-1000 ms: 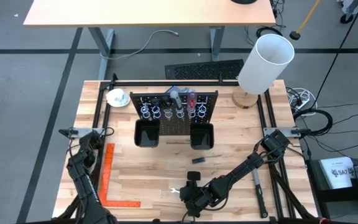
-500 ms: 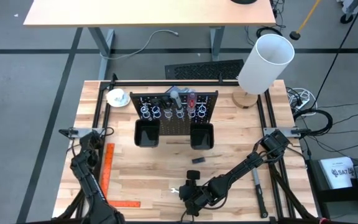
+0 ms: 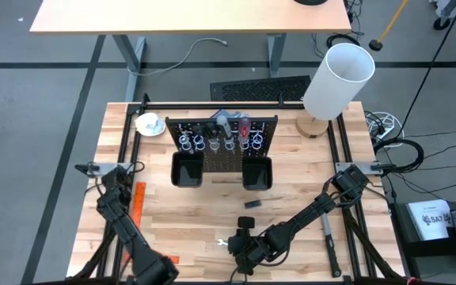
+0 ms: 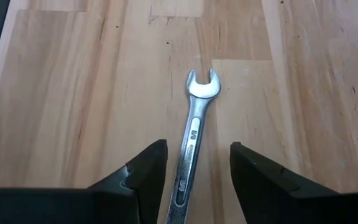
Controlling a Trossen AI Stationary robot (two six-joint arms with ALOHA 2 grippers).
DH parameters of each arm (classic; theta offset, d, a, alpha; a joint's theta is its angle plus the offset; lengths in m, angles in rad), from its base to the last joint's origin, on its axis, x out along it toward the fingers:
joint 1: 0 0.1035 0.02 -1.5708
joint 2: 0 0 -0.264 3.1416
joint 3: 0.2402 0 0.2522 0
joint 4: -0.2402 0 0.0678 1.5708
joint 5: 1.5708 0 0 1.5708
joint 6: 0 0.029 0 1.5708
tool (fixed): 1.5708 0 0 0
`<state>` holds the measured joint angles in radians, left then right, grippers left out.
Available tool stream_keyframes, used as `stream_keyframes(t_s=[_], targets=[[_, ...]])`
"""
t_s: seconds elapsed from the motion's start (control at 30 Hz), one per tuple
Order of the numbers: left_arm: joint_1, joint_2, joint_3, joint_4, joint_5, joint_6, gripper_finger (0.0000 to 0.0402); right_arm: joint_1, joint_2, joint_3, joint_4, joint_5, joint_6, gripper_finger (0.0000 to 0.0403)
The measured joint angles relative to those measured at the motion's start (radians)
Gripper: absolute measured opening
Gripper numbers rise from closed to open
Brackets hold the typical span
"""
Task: Hang tools onto peg board
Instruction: Hang the silver wrench on the black peg board
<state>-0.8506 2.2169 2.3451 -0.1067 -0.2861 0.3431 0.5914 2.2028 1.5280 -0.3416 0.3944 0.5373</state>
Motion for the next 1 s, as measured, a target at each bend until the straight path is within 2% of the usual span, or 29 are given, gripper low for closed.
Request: stream_keyframes(t_s=[0.33,0.77,1.0], targets=[[0.005,-0.013,0.000,-0.127,-0.205,-0.005,0.0061,0.027,-0.002,0.000,0.000,-0.003,0.023,0.0167],[-0.082,-0.083,0.000,-0.272,-0.444,0.003,0.0036,0.041,-0.002,0.000,0.001,0.001,0.053,0.0167],[-0.137,-0.126,0.000,-0.335,-0.532,0.002,0.0022,0.042,-0.002,0.000,0.002,0.001,0.055,0.0167]])
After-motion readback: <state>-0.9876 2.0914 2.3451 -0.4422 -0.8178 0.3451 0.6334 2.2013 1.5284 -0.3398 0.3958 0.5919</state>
